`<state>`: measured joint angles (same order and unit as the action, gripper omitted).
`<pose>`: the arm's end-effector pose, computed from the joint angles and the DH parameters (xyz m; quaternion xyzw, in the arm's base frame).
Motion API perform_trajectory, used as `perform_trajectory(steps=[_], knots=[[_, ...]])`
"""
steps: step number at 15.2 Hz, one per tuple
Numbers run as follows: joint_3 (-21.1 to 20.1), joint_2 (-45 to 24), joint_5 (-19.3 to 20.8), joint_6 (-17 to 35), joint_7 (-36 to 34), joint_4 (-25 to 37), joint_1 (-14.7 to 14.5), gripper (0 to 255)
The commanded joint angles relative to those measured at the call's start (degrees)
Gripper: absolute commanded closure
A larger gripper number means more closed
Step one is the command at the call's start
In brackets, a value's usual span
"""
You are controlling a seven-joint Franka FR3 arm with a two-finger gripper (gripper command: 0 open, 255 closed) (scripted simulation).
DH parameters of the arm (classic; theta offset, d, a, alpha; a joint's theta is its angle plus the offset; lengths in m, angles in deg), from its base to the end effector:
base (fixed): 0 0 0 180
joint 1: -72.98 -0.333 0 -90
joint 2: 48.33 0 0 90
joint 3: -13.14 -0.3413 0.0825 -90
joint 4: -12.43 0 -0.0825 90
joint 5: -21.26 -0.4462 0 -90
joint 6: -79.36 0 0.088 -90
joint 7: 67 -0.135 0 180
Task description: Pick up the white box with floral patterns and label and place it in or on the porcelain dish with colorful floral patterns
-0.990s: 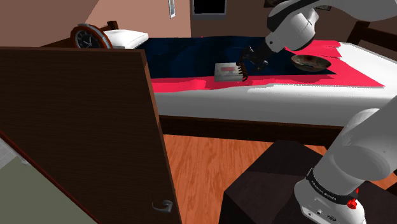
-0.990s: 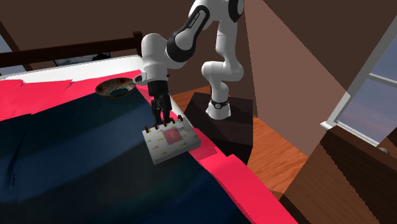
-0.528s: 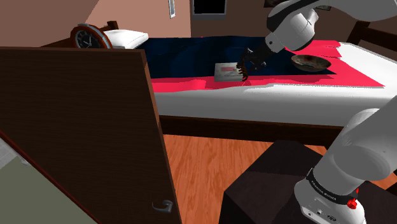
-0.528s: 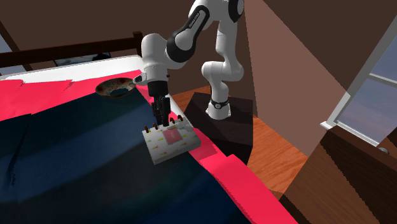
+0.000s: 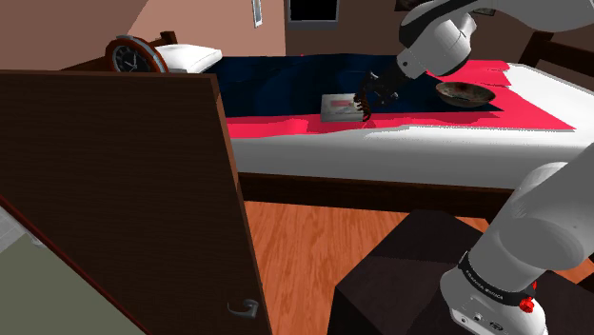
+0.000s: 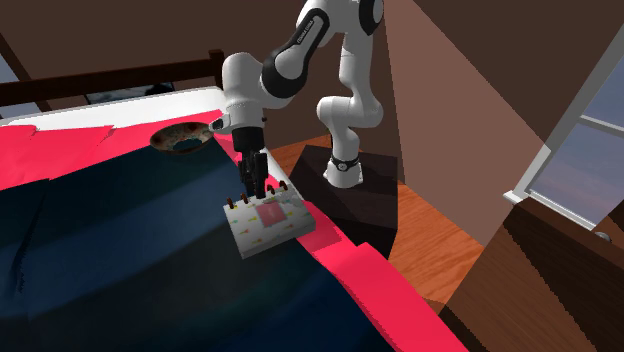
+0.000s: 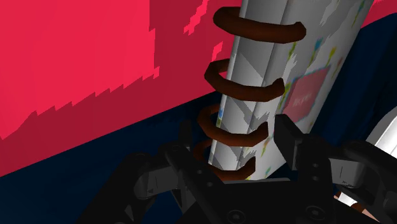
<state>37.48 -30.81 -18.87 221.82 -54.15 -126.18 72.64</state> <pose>0.4921 -0.2117 0.4190 -0.8828 0.3208 -0.2358 0.2495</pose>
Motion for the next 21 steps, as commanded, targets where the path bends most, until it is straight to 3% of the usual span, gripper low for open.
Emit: perform_trajectory(steps=[1,21], knots=[[-0.2,0.4,0.7,-0.5,-0.8,0.3,0.3,255],[-3.4,4.8,10.1,-12.3,-13.1,10.3,3.7,255]])
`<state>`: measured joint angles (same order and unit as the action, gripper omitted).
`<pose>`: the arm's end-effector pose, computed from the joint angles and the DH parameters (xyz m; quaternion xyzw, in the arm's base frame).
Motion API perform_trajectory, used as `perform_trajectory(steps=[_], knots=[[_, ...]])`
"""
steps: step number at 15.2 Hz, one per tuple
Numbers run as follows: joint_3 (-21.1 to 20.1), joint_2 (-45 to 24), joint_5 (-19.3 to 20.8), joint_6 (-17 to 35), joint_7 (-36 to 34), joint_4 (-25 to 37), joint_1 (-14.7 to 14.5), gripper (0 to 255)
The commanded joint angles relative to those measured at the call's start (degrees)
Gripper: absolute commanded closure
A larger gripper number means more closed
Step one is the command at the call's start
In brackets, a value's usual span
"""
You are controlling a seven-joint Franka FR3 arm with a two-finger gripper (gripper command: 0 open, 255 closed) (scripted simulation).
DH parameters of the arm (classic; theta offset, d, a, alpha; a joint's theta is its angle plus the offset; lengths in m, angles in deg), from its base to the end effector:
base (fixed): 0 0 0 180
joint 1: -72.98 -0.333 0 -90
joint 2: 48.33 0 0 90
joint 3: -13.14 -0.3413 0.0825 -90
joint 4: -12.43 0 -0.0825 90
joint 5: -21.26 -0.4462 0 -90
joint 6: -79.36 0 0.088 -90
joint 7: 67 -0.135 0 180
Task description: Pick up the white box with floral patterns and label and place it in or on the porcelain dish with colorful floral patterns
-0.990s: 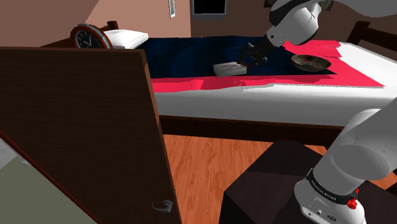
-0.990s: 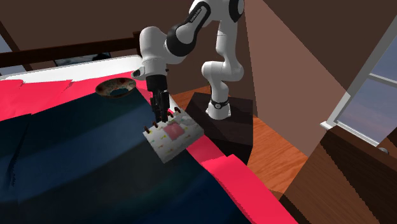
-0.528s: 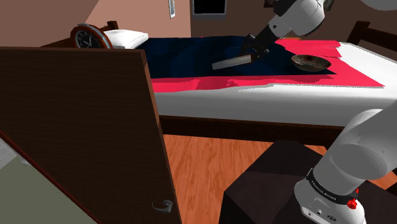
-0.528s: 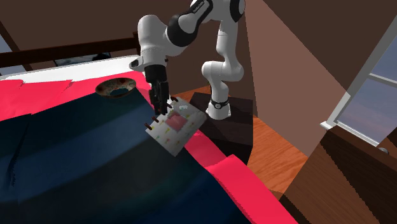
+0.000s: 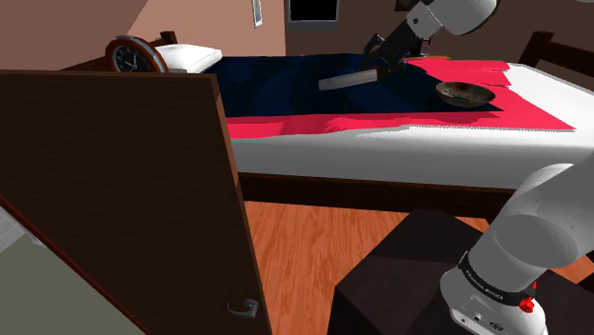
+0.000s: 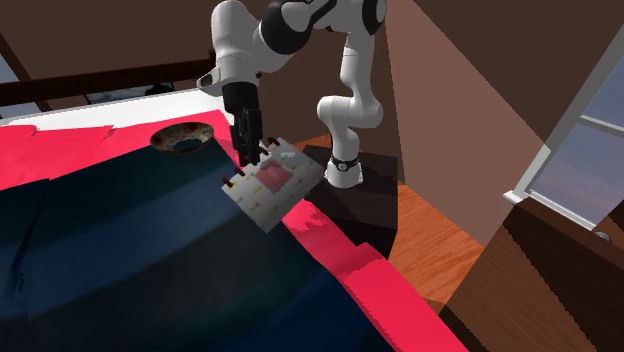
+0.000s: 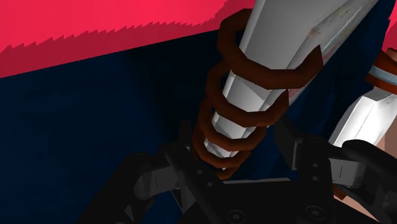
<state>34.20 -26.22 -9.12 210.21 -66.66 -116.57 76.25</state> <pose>0.4962 -0.2151 0.5363 -0.8830 0.3207 -0.2351 0.2493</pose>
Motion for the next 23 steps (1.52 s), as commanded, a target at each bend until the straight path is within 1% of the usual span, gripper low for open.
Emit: perform_trajectory(steps=[1,2,8,13,19,23], knots=[[-0.2,0.3,0.7,-1.3,-1.1,1.3,0.2,255],[-0.3,0.4,0.9,-1.8,-1.5,1.8,0.3,255],[6.5,0.9,1.9,-8.2,5.2,3.9,2.9,255],[12.7,-0.6,2.2,-14.0,10.9,7.6,4.5,255],[21.3,-5.2,0.9,-21.7,18.5,14.4,5.4,255],[28.0,-10.7,-1.8,-27.8,24.3,20.6,5.7,255]])
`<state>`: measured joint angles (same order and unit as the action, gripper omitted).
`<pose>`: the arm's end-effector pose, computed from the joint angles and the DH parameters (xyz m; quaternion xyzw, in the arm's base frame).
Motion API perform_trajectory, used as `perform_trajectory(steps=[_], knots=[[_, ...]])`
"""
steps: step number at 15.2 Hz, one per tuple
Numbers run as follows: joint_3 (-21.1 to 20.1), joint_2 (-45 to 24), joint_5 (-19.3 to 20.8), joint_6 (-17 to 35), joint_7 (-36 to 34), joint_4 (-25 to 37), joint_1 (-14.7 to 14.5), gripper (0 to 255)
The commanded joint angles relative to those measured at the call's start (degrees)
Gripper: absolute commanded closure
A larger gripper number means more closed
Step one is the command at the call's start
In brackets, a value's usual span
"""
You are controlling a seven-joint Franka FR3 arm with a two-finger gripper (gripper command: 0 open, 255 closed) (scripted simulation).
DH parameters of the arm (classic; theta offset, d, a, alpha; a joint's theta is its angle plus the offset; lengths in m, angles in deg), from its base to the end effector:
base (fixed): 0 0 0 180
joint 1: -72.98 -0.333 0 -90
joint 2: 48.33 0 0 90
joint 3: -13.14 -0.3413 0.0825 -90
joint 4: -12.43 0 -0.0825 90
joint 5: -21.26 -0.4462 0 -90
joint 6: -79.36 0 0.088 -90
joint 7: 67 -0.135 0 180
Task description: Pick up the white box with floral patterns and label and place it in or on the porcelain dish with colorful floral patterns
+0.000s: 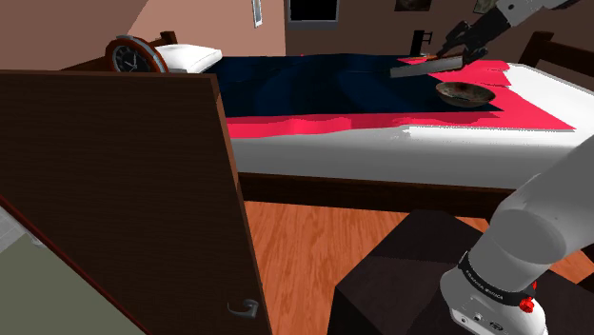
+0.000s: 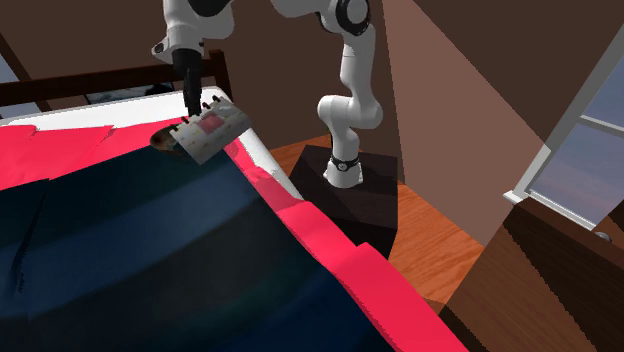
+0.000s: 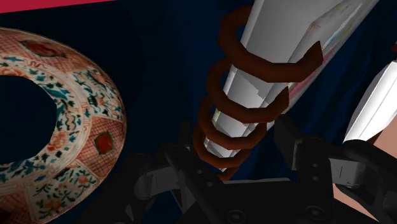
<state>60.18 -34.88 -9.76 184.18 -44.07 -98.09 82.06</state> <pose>0.3426 -0.4676 0.5689 -0.8827 0.3217 -0.2348 0.2496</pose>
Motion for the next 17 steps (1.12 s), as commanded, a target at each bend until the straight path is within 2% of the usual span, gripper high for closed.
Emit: perform_trajectory(steps=[1,4,7,10,13,14,17], knots=[[3.8,-3.8,-2.2,-3.6,3.4,3.9,0.0,255],[9.5,-10.7,-6.9,-9.8,8.8,9.8,1.2,255],[13.9,-20.0,-13.8,-17.6,14.6,16.8,5.5,255],[14.4,-29.2,-20.6,-25.6,19.1,24.7,14.1,255],[12.3,-37.0,-26.1,-32.3,21.4,33.7,24.4,255],[11.5,-38.7,-27.3,-33.7,21.7,36.0,26.9,255],[11.7,-38.3,-26.6,-31.7,23.1,33.2,25.7,255]])
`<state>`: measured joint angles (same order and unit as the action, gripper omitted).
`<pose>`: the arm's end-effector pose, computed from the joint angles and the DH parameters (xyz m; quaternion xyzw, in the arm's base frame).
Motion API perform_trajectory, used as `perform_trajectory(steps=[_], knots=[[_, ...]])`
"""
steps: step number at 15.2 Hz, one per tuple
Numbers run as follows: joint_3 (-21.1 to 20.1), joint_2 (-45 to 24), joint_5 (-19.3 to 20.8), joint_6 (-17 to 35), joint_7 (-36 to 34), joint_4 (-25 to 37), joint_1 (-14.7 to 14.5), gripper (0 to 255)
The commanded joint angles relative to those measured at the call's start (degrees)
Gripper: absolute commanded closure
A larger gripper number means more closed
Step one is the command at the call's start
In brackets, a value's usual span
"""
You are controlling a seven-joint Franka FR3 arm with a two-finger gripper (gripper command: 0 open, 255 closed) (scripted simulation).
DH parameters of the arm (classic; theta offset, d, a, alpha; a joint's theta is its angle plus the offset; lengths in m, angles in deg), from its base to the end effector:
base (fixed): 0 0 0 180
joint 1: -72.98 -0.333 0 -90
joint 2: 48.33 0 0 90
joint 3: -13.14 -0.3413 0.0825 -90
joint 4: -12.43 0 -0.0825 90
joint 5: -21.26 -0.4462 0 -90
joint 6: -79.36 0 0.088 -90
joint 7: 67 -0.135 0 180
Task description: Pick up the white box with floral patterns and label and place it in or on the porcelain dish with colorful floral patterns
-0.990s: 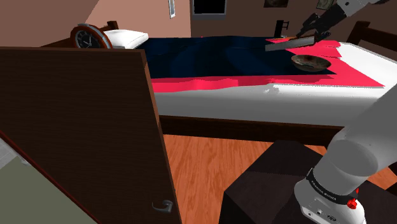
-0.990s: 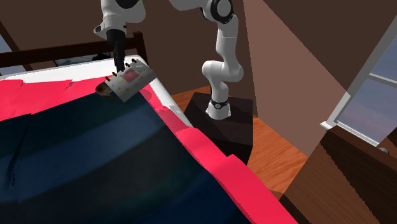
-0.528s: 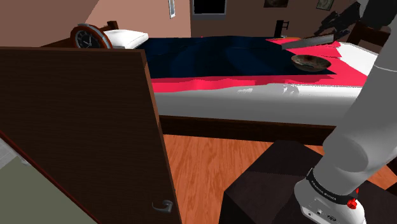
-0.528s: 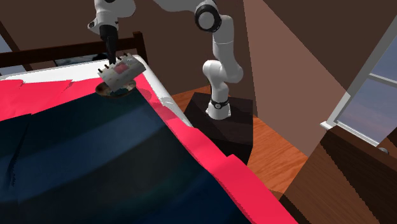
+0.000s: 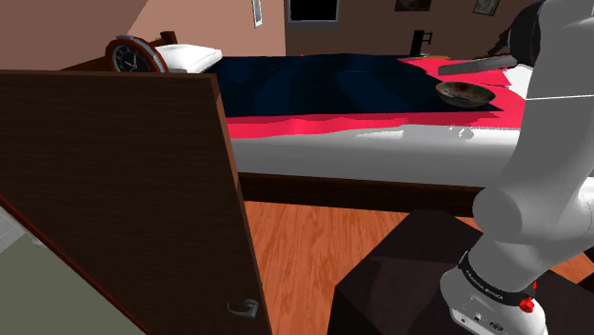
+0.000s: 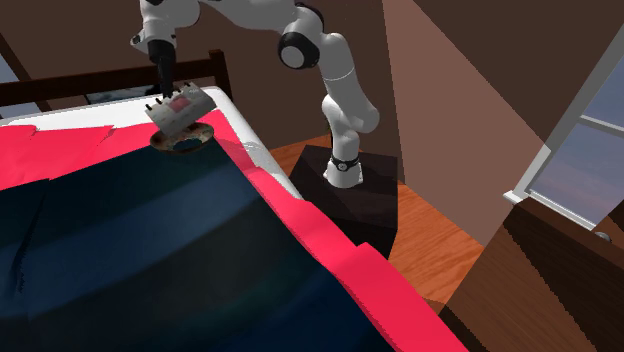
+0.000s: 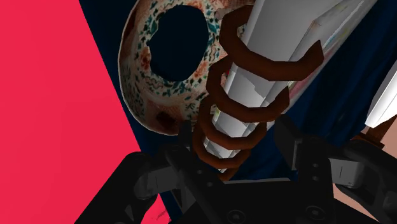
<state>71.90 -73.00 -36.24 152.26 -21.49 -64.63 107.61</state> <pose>0.2217 -0.6535 0.5743 -0.8828 0.3214 -0.2351 0.2493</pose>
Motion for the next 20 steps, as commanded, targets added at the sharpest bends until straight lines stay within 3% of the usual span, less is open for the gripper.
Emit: perform_trajectory(steps=[1,13,20], knots=[[0.0,-0.1,0.1,0.8,1.0,-1.2,-0.3,255],[0.2,-0.4,0.7,7.5,6.5,-10.3,-3.3,255],[0.2,-0.4,0.7,7.5,6.5,-10.3,-3.4,255]])
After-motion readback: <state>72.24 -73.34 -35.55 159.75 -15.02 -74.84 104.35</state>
